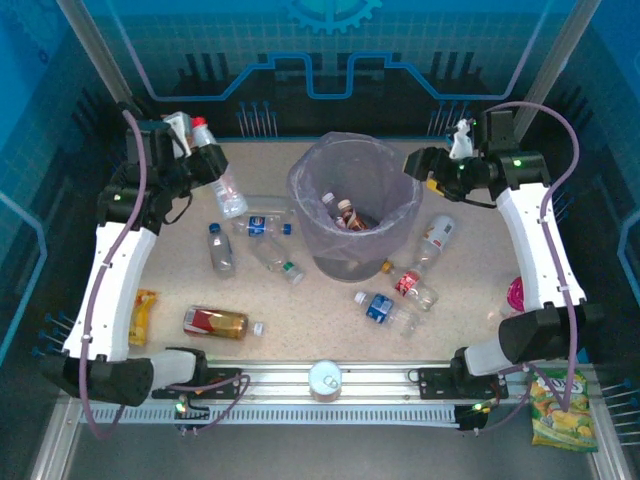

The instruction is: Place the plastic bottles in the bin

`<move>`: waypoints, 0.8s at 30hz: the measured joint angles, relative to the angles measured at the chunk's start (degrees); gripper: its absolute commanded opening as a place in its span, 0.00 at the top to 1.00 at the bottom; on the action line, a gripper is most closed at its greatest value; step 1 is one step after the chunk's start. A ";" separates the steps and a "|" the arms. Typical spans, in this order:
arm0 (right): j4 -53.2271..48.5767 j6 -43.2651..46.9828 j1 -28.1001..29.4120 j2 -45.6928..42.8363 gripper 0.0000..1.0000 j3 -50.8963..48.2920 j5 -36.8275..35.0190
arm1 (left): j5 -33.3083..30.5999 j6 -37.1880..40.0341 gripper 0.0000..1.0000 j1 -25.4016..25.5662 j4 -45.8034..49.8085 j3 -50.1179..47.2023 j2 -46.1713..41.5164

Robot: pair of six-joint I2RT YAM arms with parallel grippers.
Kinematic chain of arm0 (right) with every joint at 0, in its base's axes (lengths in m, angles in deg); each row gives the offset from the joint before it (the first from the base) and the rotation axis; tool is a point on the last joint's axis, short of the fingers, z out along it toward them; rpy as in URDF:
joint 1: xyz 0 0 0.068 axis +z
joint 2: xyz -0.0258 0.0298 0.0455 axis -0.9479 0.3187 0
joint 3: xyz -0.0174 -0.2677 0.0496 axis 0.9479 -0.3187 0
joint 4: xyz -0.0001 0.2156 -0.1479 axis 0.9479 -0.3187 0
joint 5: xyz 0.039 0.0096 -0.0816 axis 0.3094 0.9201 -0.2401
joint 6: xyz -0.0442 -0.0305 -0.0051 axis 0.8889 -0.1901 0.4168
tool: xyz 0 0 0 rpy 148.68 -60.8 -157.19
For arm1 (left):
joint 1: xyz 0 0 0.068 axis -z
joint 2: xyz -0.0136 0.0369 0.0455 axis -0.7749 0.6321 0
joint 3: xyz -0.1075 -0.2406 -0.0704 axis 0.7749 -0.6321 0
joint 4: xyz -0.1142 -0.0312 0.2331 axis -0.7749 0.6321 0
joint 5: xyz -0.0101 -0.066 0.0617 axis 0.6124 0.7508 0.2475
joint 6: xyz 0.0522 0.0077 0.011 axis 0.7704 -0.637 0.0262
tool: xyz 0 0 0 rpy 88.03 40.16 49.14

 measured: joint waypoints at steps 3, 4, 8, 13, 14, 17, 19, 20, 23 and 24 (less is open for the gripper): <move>-0.52 0.72 0.00 0.20 0.30 -3.08 0.02 | 0.17 -0.66 0.63 6.34 -1.64 4.94 1.75; -0.46 0.76 0.00 0.28 0.30 -4.13 0.09 | 0.13 -0.68 0.63 8.66 -2.34 6.47 2.69; 0.98 0.39 0.02 0.33 0.30 -8.09 1.53 | 0.20 -0.61 0.63 16.48 -4.24 11.93 8.24; 3.61 -0.52 0.17 0.33 0.29 -10.25 2.67 | 0.68 0.28 0.63 22.99 -4.57 18.08 18.23; 4.02 -0.68 0.31 0.33 0.29 -10.32 2.80 | 0.79 0.72 0.63 24.15 -4.44 19.45 20.68; 5.05 -0.94 0.55 0.33 0.29 -10.34 3.04 | 0.81 2.51 0.62 27.28 -2.82 23.80 27.39; 5.55 -1.09 0.63 0.33 0.28 -10.43 3.02 | 0.83 3.82 0.62 29.09 -0.72 26.49 31.36; 5.79 -1.11 0.68 0.33 0.28 -10.56 3.04 | 0.83 4.26 0.62 29.81 0.28 27.36 32.96; 6.47 -1.33 0.79 0.33 0.28 -11.08 3.02 | 0.87 5.20 0.62 31.21 3.30 27.58 35.69; 6.64 -1.53 0.79 0.33 0.28 -11.21 3.02 | 0.87 5.22 0.62 31.43 3.96 27.34 36.24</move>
